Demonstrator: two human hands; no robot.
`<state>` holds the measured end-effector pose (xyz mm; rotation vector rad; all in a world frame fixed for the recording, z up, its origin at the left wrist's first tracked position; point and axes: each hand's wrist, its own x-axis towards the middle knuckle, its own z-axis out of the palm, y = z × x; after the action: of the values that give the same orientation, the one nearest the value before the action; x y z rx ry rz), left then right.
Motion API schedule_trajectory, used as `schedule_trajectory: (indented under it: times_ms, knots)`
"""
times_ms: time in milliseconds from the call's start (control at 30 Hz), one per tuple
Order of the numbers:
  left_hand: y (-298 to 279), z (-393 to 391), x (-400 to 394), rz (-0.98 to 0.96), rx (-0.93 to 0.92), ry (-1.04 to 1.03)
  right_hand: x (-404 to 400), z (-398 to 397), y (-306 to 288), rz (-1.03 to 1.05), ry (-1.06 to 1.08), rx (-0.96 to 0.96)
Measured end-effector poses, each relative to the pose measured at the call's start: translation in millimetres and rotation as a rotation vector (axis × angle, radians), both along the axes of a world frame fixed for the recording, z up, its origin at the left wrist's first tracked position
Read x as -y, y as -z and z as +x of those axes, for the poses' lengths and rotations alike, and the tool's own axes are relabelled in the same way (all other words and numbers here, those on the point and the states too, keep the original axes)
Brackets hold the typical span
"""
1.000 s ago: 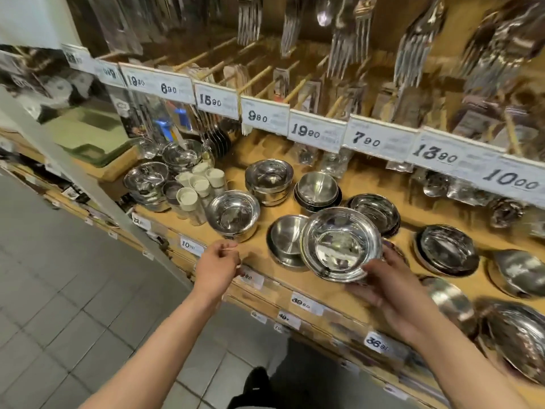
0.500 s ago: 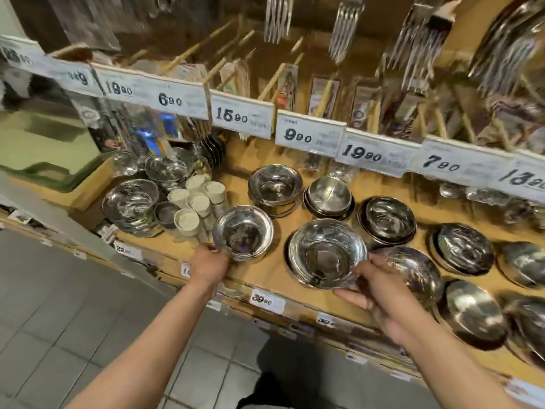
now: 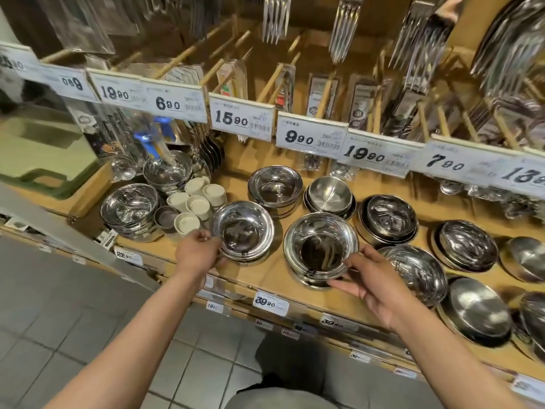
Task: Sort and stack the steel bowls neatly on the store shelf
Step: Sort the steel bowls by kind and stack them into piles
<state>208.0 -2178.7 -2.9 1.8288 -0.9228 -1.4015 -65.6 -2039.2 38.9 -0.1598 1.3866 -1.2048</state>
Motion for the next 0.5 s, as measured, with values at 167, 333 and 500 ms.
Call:
schedule_trajectory:
  times_ms: [167, 333, 500]
  knots:
    - [-32.9, -8.3, -0.7, -0.013, -0.115, 0.107, -1.8, -1.0, 6.0, -0.025, -0.042, 0.025]
    - [-62.9, -34.7, -5.3, -0.01, -0.154, 0.322, -6.9, -1.8, -1.3, -0.08, -0.091, 0.04]
    - [-79.0, -68.8, -18.4, 0.039, -0.195, 0.489, -14.5, -5.1, -11.4, -0.15, -0.096, 0.042]
